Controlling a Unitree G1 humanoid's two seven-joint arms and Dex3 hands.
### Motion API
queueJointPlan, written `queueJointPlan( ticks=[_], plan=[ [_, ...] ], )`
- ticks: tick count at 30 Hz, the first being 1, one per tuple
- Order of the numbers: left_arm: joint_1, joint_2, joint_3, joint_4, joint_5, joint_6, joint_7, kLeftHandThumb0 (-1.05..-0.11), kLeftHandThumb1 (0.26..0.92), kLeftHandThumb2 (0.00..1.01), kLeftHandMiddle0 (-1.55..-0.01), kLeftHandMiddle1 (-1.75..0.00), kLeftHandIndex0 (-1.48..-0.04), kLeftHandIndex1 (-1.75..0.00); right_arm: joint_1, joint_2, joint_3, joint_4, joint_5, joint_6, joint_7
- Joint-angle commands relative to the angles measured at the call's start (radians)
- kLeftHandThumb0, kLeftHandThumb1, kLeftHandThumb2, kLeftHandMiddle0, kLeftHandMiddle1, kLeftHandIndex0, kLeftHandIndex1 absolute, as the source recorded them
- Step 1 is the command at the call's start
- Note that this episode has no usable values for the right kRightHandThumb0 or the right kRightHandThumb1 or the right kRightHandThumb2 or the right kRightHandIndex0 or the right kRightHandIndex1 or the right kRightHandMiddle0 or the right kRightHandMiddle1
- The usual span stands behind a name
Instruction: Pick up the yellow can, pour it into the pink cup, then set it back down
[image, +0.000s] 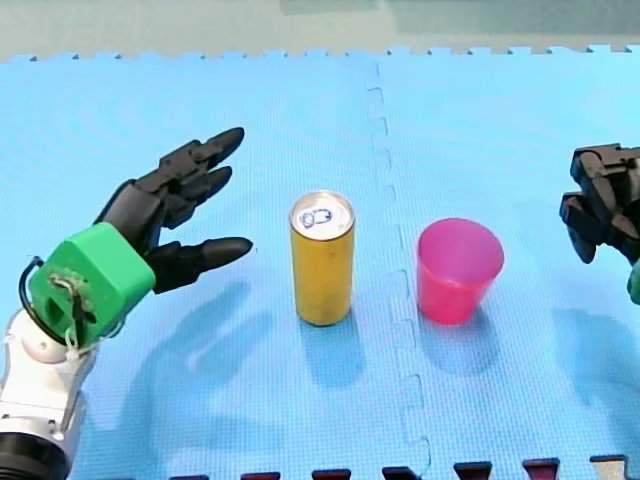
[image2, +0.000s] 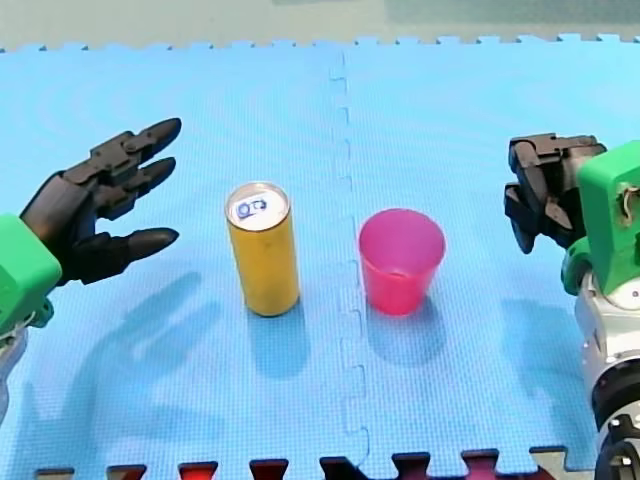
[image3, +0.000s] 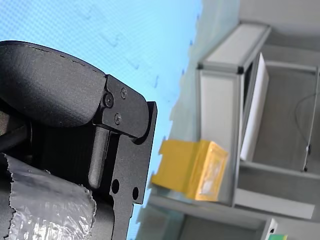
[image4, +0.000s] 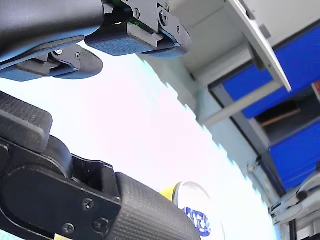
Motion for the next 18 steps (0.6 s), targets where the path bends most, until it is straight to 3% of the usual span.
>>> queueJointPlan(
  ticks=[1, 18],
  plan=[
    [0.004, 0.008, -0.011, -0.008, 0.017, -0.003, 0.013, -0.990, 0.800, 0.00, -0.41, 0.00, -0.36, 0.00, 0.002, -0.002, -0.002, -0.003, 0.004, -0.002, 0.000],
    [0.020, 0.007, -0.038, -0.020, 0.036, 0.005, 0.029, -1.030, 0.801, 0.00, -0.41, 0.00, -0.36, 0.00, 0.003, -0.005, 0.008, -0.004, -0.008, -0.006, -0.012]
  ],
)
